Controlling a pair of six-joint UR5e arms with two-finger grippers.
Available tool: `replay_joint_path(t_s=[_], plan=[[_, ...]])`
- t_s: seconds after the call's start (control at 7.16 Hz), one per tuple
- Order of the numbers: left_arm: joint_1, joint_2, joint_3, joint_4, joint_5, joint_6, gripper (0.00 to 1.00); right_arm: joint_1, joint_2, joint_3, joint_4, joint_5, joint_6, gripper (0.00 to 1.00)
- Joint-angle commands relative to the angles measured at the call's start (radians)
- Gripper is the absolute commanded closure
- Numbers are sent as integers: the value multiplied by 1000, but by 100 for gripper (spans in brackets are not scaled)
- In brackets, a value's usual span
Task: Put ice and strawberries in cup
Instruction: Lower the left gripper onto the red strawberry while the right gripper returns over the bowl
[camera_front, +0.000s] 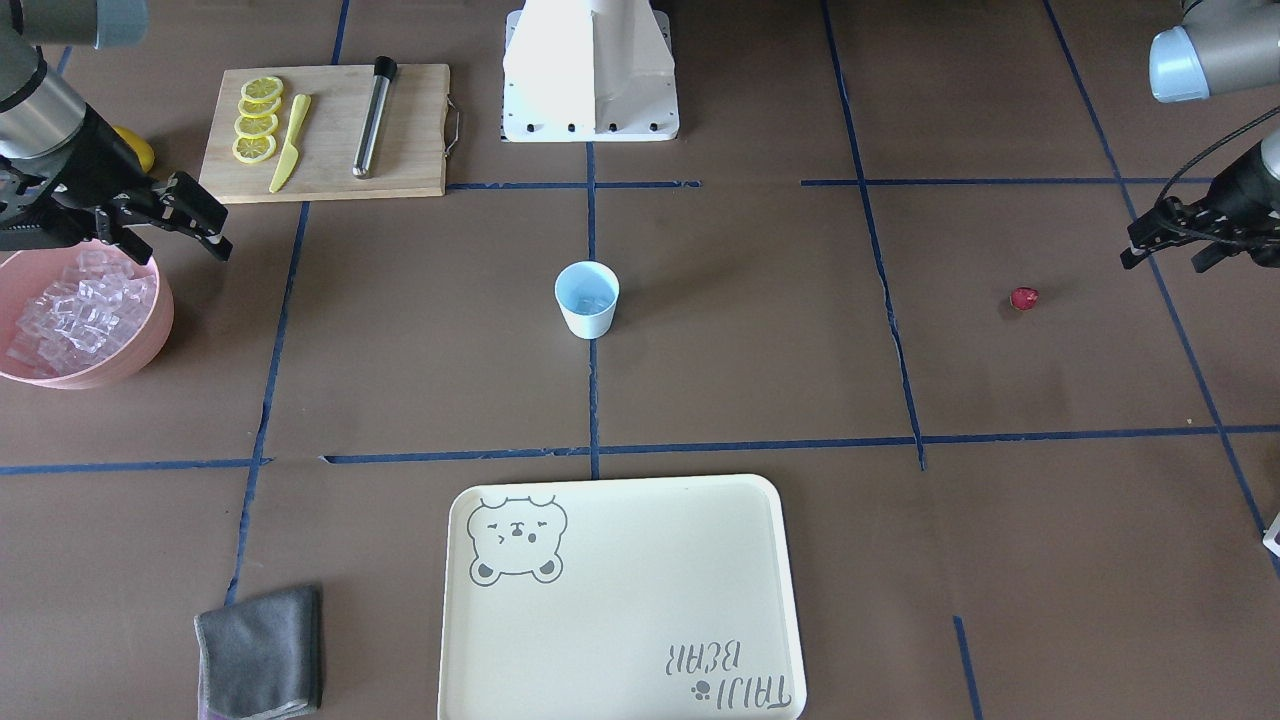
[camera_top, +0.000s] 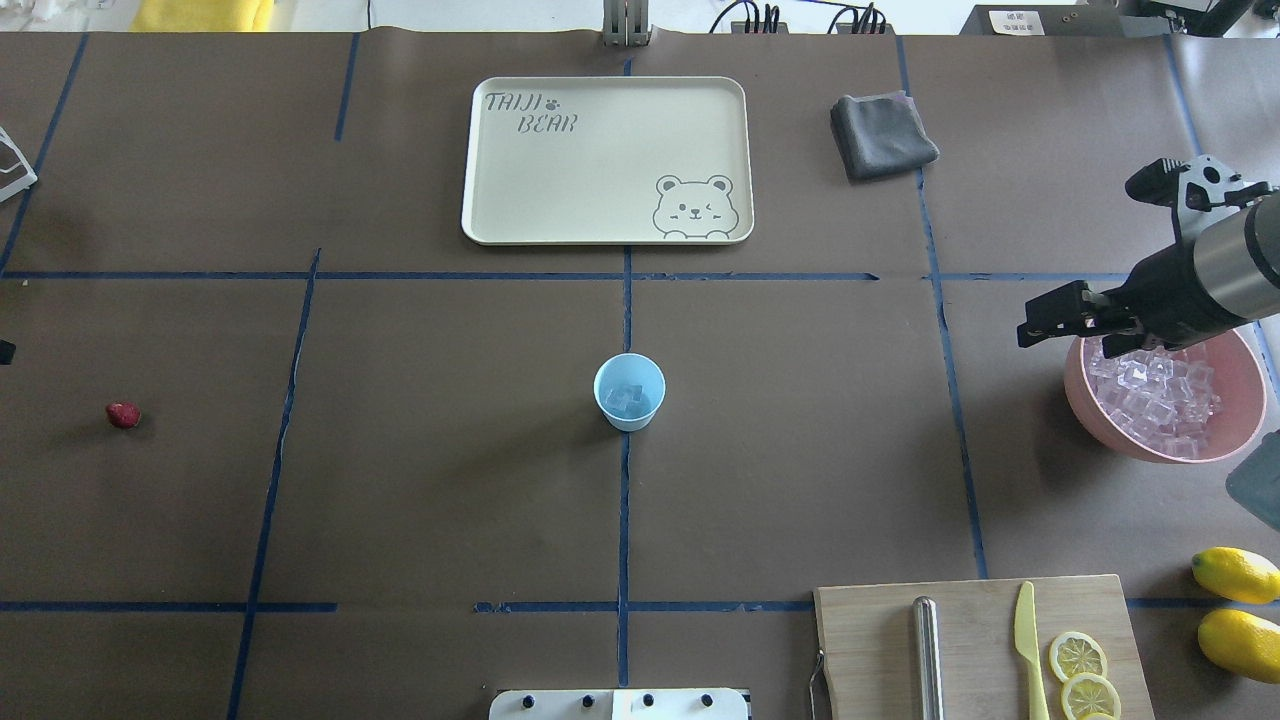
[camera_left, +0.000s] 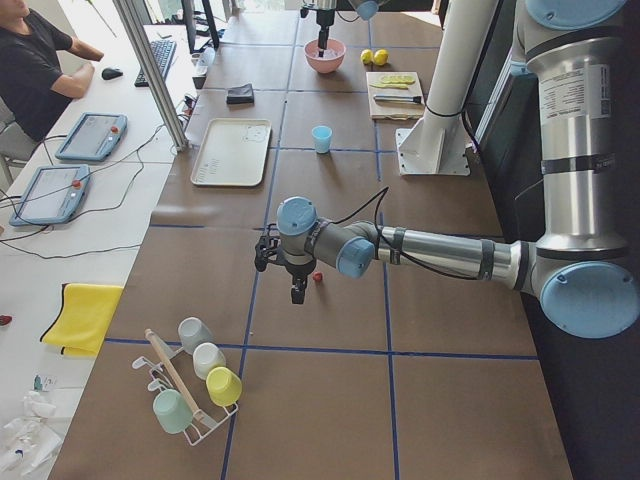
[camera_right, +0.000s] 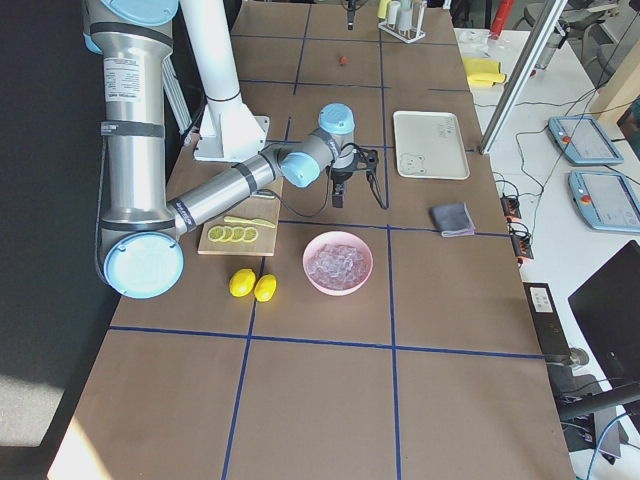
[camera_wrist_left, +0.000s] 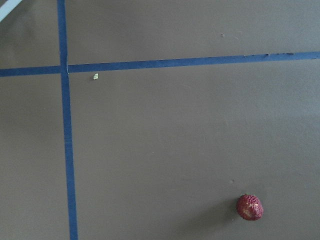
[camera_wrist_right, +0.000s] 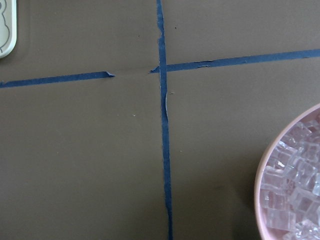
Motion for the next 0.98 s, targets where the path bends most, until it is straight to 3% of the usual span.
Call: replay_joint_path(t_s=[0.0, 0.28, 0.84], plan=[[176, -28, 0, -51, 122, -177, 0, 30, -36, -2, 1, 15, -74, 1], [273, -55, 28, -52, 177, -238, 1, 30, -36, -2, 1, 13, -74, 1], [283, -55, 62, -52, 179, -241, 12, 29, -33, 1, 3, 9, -74, 1]])
